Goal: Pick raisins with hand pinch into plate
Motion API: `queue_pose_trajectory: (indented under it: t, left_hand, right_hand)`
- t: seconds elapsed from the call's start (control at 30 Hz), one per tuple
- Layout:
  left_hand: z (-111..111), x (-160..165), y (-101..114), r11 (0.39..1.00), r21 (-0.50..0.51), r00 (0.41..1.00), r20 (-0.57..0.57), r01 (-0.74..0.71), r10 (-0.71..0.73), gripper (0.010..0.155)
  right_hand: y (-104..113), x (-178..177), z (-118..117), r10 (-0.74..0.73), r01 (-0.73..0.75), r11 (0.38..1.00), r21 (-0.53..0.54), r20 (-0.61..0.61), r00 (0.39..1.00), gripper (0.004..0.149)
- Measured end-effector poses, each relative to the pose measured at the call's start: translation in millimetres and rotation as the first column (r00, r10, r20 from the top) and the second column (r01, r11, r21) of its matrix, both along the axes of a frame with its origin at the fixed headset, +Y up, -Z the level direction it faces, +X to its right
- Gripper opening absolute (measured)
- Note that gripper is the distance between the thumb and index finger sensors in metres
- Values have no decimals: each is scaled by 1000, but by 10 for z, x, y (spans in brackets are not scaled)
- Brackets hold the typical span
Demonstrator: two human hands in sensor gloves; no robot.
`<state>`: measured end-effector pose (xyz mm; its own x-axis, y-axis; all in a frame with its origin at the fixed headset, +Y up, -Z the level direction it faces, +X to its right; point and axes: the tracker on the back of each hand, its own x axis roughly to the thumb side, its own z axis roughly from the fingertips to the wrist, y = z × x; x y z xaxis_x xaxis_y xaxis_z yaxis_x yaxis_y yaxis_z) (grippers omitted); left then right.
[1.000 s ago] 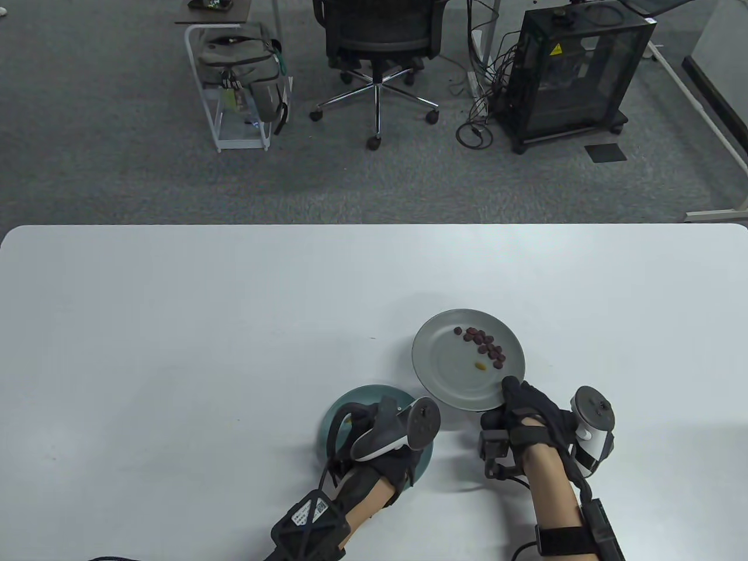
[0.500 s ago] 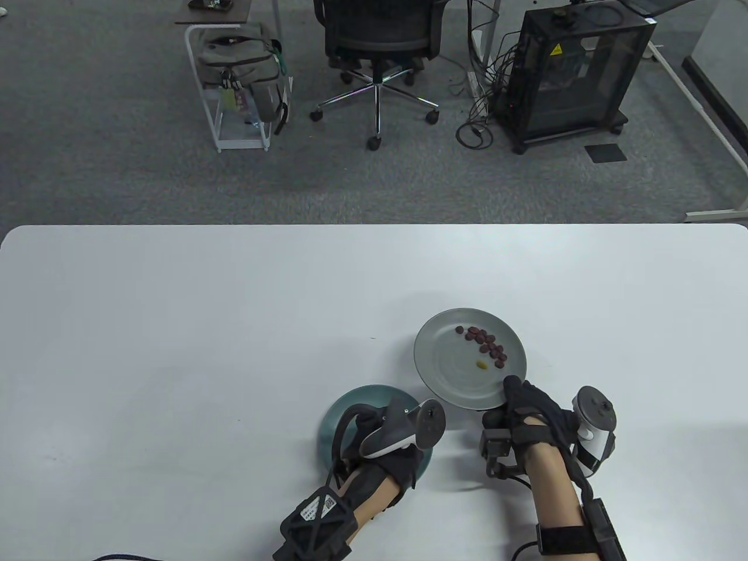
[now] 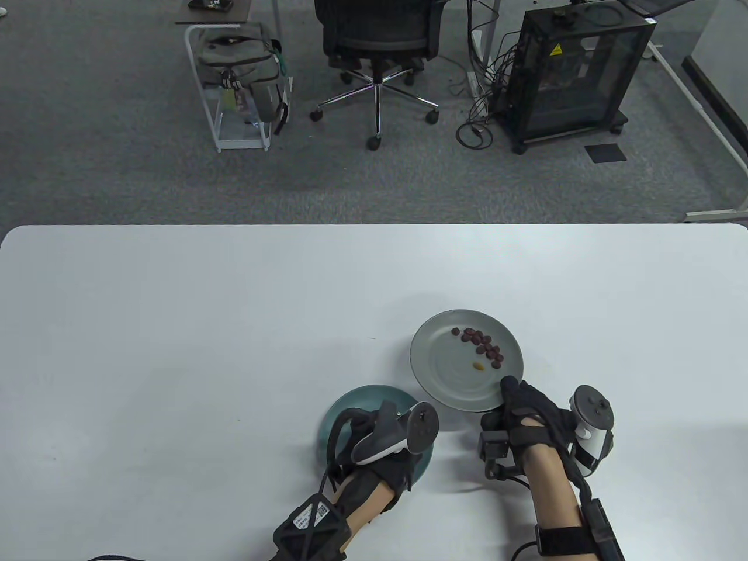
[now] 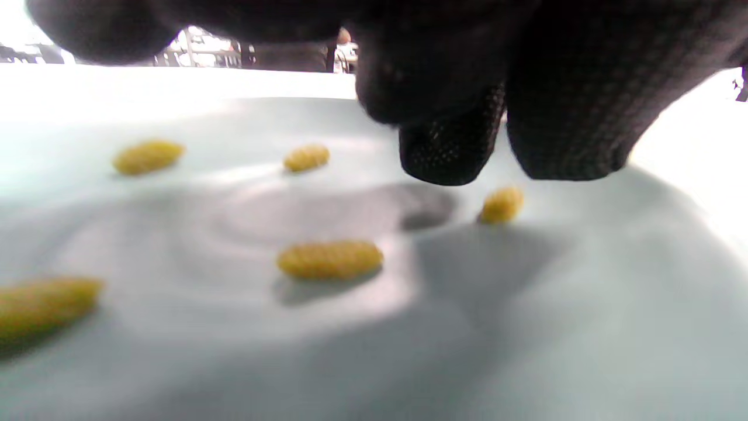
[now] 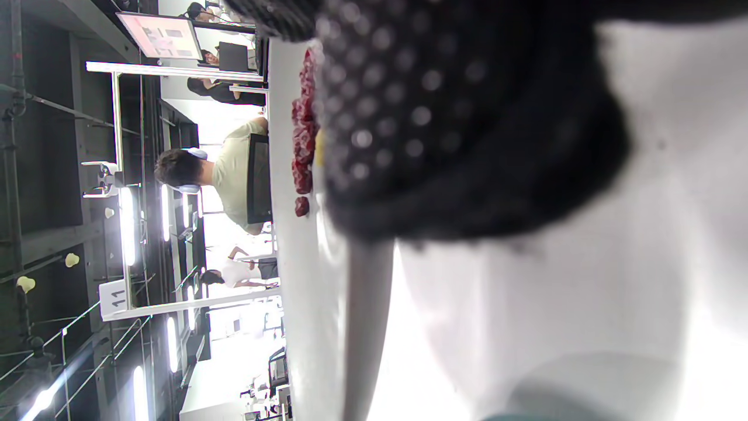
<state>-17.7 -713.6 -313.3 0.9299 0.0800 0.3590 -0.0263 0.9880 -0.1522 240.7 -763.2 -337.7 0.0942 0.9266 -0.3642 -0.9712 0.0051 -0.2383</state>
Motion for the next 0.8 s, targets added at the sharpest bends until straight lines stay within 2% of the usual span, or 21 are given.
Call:
queue_pose_trajectory:
  t: [0.27, 0.63, 0.8]
  left_hand:
    - [80, -252, 304, 990, 72, 991, -32, -124, 127, 46]
    - [64, -518, 486, 967, 183, 976, -95, -177, 197, 48]
    - [55, -555, 492, 965, 188, 973, -107, -183, 206, 49]
  right_hand:
    - [22, -60, 3, 8, -8, 1000, 15, -29, 1000, 54]
    - [41, -229, 24, 42, -39, 999, 29, -94, 995, 54]
    - [61, -348, 44, 51, -46, 998, 39, -144, 988, 53]
